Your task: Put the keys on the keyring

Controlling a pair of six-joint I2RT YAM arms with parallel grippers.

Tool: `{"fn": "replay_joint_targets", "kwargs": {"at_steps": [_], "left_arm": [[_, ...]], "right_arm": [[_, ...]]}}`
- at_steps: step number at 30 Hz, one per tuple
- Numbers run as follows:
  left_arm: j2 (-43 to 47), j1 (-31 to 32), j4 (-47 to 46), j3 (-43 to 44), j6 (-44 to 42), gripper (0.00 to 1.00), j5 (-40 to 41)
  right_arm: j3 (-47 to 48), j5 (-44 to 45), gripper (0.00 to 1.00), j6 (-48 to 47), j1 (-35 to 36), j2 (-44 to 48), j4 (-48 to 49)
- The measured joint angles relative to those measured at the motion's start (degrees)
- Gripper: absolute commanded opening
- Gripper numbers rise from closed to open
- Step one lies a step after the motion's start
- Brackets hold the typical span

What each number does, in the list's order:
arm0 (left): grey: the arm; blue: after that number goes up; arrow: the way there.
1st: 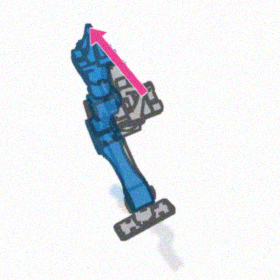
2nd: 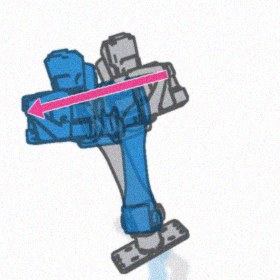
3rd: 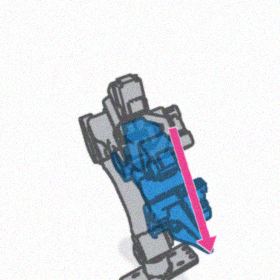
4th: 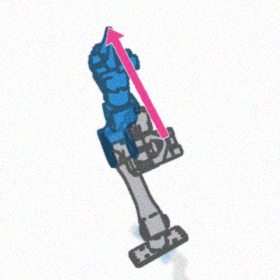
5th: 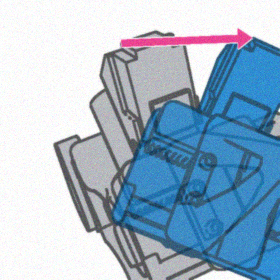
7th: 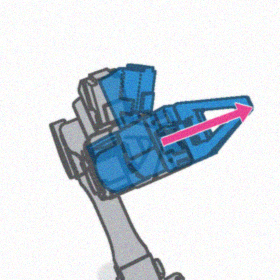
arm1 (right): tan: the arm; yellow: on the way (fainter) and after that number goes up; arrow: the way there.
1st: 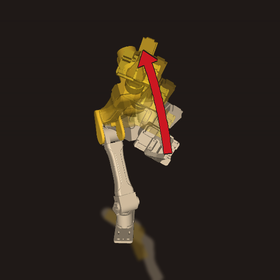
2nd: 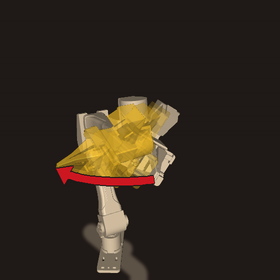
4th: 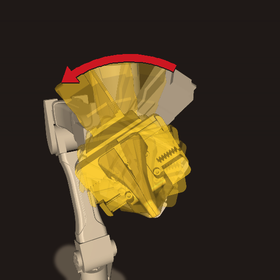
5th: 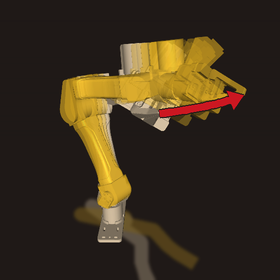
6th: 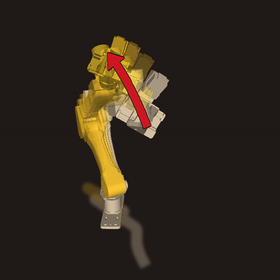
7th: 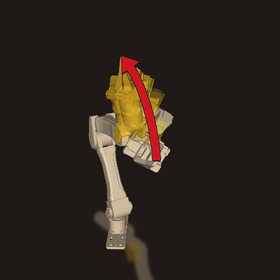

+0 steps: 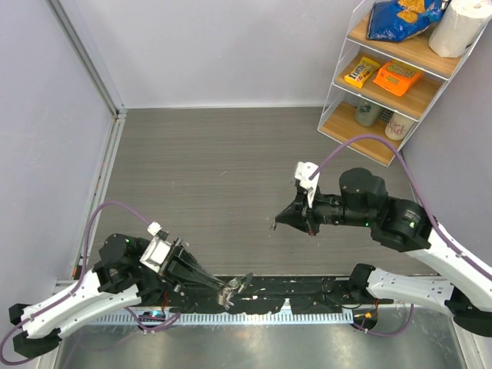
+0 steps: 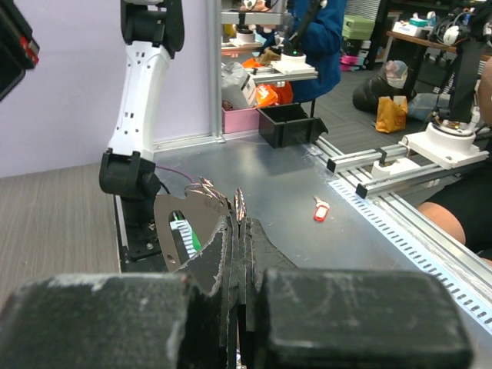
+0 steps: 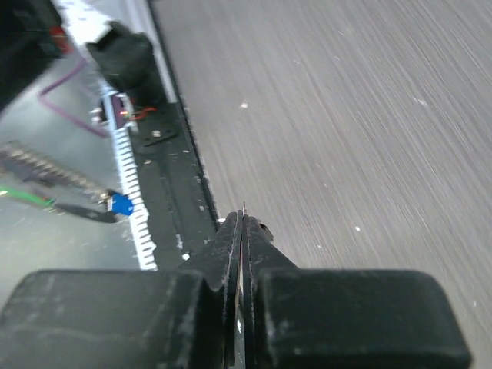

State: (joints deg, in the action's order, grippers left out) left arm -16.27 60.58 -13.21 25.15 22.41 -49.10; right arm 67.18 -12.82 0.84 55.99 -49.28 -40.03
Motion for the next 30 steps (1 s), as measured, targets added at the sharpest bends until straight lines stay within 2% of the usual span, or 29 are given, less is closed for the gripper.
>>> {"fn": "replay_joint_targets", "kwargs": {"at_steps": [4, 10, 19, 30], "left_arm": [[-2.1, 0.0, -1.6, 1.0, 0.2, 0.00, -2.0], [-3.2, 0.0, -2.9, 1.7, 0.1, 0.00, -1.7], [-3.1, 0.0, -2.6, 1.9, -1.0, 0.00, 6.3], [-2.4, 0.0, -2.0, 1.9, -2.8, 0.00, 14.2]], "right_arm": [[7.0, -9.6, 0.05, -4.7, 0.5, -1.2, -3.1], [14.3, -17.0, 0.05, -8.7, 4.2, -4.2, -6.9], [18.3, -19.9, 0.05, -9.9, 11.3, -8.9, -10.2], [20.9, -20.1, 0.05, -7.1, 14.4, -14.4, -9.0]]}}
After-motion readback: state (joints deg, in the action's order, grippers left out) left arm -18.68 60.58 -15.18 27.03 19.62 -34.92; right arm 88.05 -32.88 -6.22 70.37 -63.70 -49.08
